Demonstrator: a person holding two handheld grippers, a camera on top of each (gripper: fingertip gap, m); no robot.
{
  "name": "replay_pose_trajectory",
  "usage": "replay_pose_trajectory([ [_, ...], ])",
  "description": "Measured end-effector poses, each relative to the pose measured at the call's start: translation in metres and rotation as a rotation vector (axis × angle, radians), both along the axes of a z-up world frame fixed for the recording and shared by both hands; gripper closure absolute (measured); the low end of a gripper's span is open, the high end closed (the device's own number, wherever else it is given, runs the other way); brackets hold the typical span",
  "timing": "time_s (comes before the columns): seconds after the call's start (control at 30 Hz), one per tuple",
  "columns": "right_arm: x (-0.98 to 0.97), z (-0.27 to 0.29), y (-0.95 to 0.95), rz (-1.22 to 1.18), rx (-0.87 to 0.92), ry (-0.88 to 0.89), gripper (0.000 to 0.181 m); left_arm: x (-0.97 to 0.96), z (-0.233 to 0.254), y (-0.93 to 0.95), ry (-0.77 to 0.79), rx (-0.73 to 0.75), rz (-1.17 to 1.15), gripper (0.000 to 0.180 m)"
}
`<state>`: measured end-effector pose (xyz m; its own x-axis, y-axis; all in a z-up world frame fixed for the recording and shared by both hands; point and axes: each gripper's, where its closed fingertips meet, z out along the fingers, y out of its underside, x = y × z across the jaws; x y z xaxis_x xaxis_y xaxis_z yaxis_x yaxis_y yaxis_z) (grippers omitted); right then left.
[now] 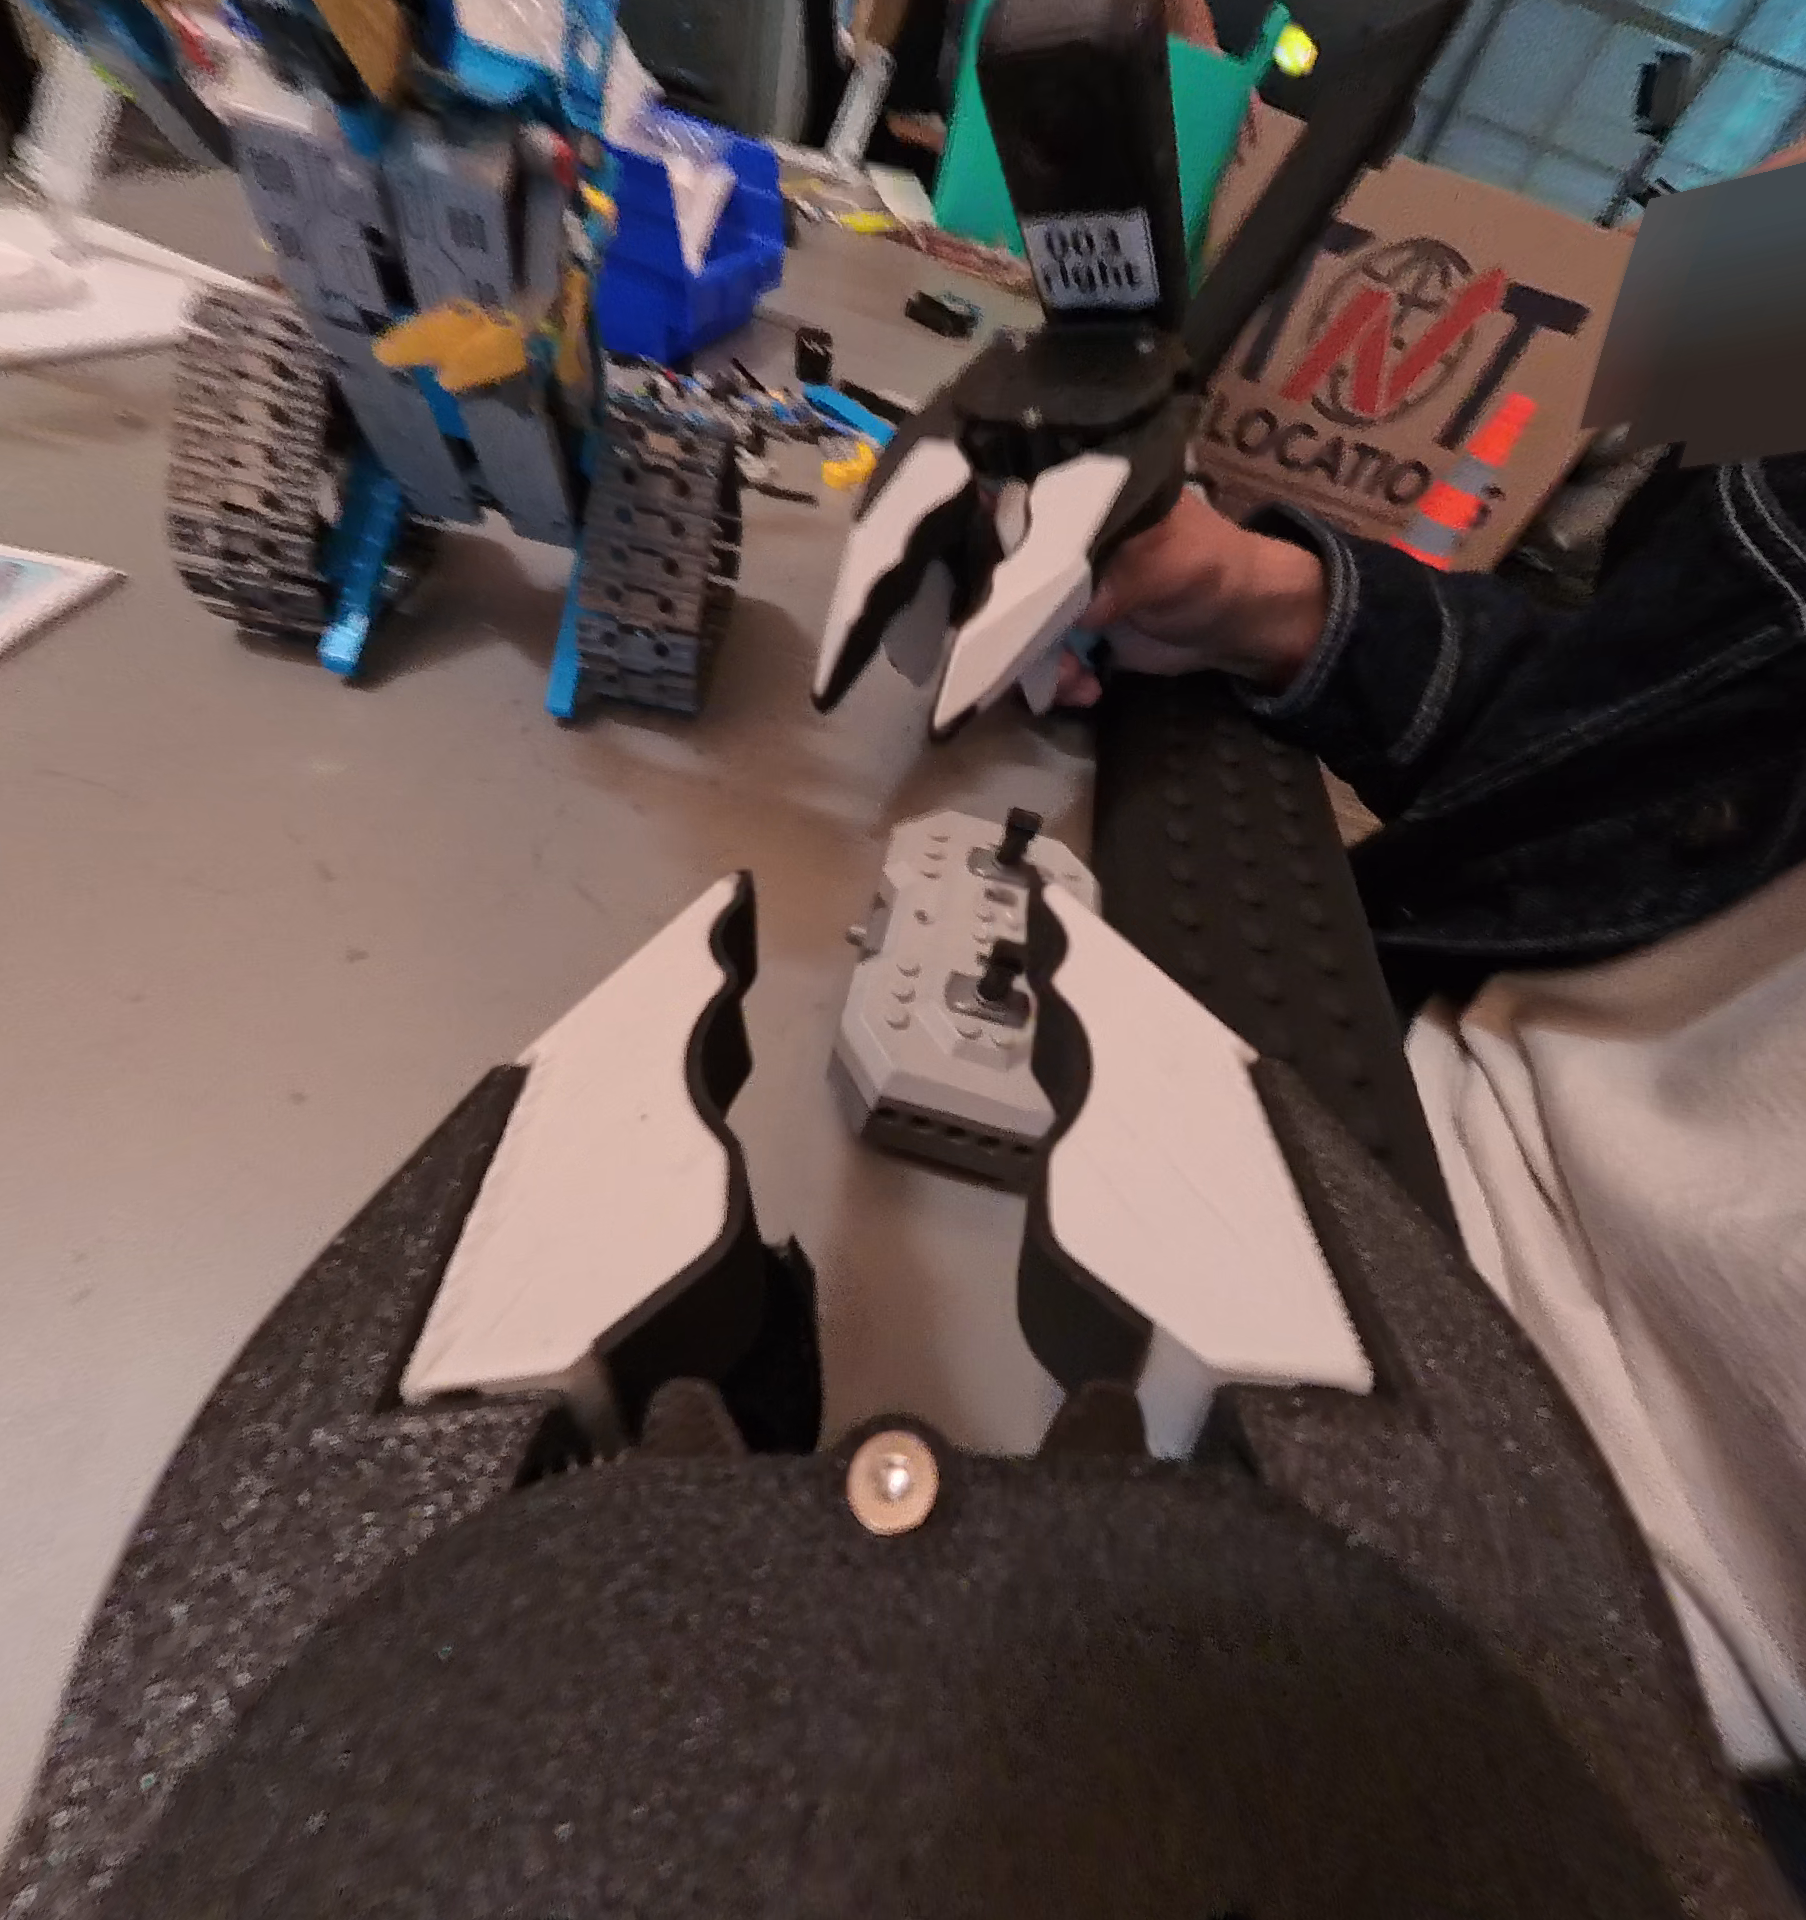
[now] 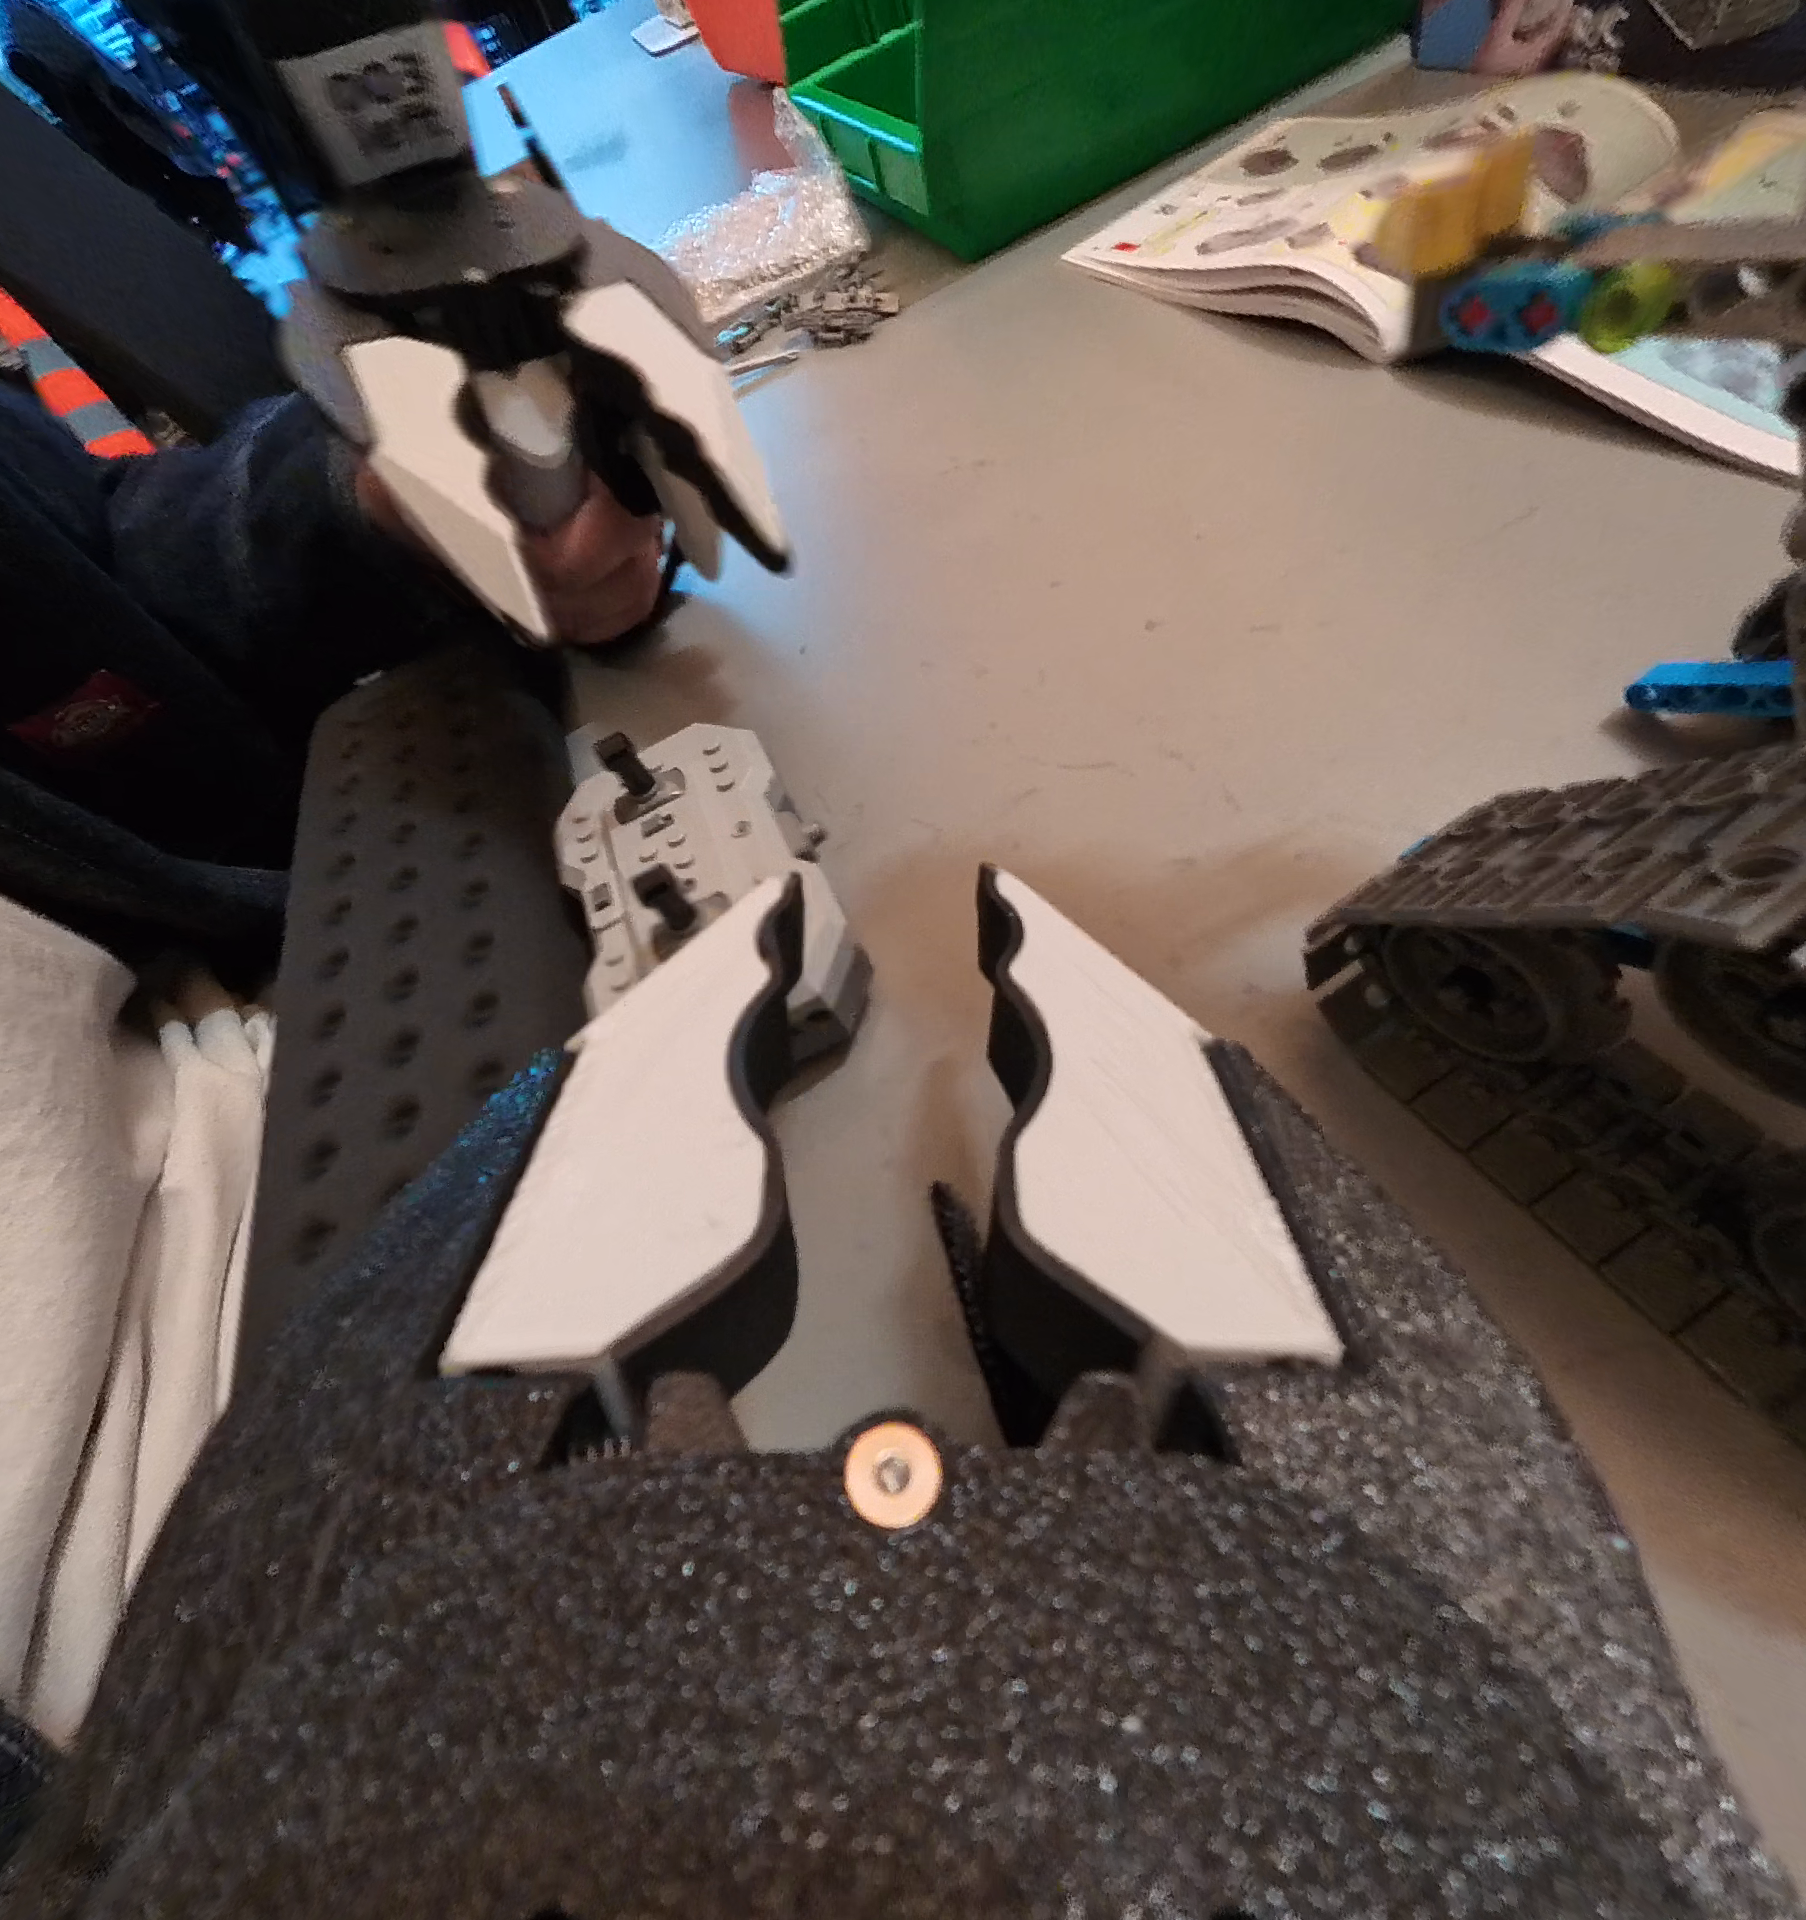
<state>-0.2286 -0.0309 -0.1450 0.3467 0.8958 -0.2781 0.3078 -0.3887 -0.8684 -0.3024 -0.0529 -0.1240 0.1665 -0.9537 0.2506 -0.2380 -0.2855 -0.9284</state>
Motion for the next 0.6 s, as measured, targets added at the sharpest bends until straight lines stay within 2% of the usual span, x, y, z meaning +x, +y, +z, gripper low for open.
replay_pose_trajectory([
  [0.1,-0.013,0.009,-0.024,0.133,0.115,-0.012,0.151,0.004,-0.022,-0.005,0.148,-0.020,-0.080,0.089],
  [0.17,-0.026,0.009,-0.033,0.166,0.211,-0.066,0.150,0.009,-0.034,-0.007,0.243,0.072,-0.110,0.085],
  [0.23,-0.042,0.012,-0.039,0.191,0.256,-0.089,0.150,0.015,-0.044,-0.013,0.307,0.115,-0.160,0.085],
  [0.3,-0.058,0.009,-0.044,0.231,0.264,-0.135,0.150,0.018,-0.049,-0.024,0.333,0.096,-0.231,0.099],
  [0.43,-0.072,-0.005,-0.045,0.269,0.251,-0.205,0.152,0.018,-0.050,-0.029,0.333,0.105,-0.257,0.112],
  [0.6,-0.080,-0.006,-0.045,0.282,0.310,-0.236,0.174,0.018,-0.051,-0.030,0.334,0.096,-0.263,0.113],
])
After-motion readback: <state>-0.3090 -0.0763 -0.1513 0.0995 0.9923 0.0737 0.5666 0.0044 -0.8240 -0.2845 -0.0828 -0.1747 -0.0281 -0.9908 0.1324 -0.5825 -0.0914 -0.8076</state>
